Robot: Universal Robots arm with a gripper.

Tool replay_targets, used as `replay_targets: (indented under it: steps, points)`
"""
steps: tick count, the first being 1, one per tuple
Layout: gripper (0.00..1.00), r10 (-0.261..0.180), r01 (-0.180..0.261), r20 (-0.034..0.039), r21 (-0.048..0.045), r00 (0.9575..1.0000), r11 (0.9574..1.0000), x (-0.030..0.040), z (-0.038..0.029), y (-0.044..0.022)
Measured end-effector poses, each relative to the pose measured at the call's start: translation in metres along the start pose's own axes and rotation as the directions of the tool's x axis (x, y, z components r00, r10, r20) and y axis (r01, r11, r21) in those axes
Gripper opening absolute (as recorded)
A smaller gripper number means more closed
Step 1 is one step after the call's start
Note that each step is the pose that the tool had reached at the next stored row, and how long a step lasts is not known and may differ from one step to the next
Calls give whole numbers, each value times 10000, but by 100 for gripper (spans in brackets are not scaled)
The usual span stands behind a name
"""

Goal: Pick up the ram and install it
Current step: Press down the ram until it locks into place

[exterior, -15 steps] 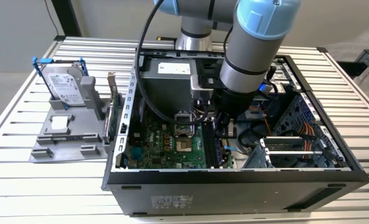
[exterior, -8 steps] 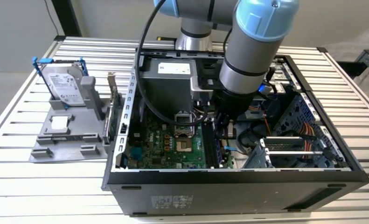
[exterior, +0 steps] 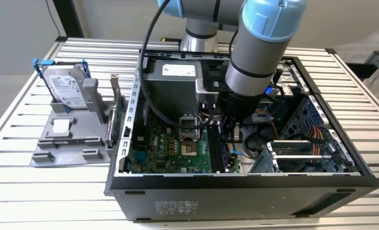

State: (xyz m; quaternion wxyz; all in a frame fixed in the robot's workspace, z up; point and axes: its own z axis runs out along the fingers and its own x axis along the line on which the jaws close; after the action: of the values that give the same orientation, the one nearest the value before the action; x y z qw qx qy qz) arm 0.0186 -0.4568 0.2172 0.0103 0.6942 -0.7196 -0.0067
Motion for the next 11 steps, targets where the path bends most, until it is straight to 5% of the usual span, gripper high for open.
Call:
replay_targets:
  steps: [11]
  points:
    - [0, 1, -1, -14, -4, 10000, 10000, -1, 1, 0]
